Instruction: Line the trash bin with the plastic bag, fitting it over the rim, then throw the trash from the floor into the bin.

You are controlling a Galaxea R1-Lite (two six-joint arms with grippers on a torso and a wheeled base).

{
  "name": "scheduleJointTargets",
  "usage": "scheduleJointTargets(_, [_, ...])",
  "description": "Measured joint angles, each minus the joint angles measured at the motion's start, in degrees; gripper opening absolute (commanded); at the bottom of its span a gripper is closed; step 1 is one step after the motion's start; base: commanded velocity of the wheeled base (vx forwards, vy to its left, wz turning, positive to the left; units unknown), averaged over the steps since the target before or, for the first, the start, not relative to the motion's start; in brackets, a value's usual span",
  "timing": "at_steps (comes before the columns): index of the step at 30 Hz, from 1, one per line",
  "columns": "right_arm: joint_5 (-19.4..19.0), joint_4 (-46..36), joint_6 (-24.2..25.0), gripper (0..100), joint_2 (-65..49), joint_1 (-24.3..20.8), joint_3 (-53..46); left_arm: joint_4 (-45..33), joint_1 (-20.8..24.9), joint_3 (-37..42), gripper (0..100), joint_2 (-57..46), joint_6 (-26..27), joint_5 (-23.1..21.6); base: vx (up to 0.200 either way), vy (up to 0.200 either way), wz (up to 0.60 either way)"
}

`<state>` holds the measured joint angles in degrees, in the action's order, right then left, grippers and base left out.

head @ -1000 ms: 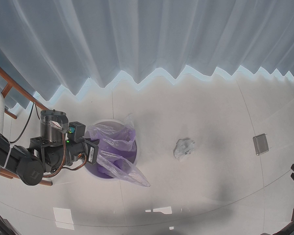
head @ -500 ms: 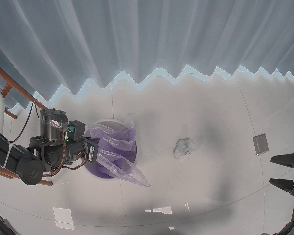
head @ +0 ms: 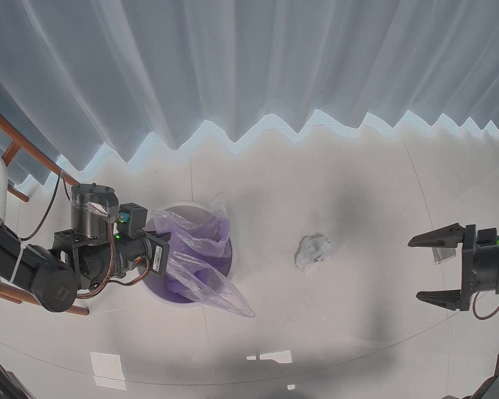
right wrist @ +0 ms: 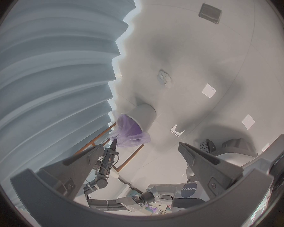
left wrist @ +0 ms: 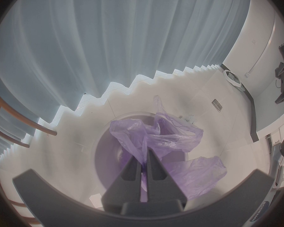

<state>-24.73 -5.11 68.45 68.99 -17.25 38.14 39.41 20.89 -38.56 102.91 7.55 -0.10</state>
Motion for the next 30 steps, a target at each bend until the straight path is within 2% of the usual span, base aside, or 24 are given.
scheduleJointTargets(7, [-0.04, 3.96, 0.49, 100, 9.18, -0.74, 3.45, 0.38, 0.0, -0.57, 0, 0.83, -0.11, -0.04, 0.0, 0.0, 0.0])
scheduleJointTargets(14, [-0.02, 8.52, 0.46, 100, 15.32, -4.94, 5.64, 0.46, 0.0, -0.61, 0, 1.02, -0.16, -0.15, 0.0, 0.0, 0.0])
scheduleJointTargets(20, [0.11, 9.62, 0.49, 100, 19.85, -8.59, 9.4, 0.49, 0.02, -0.17, 0, 0.8, -0.16, -0.22, 0.0, 0.0, 0.0])
scheduleJointTargets(30, [0.29, 9.79, 0.68, 100, 27.54, -11.63, 16.73, 0.49, 0.02, 1.55, 0, -0.38, -0.09, -0.33, 0.0, 0.0, 0.0])
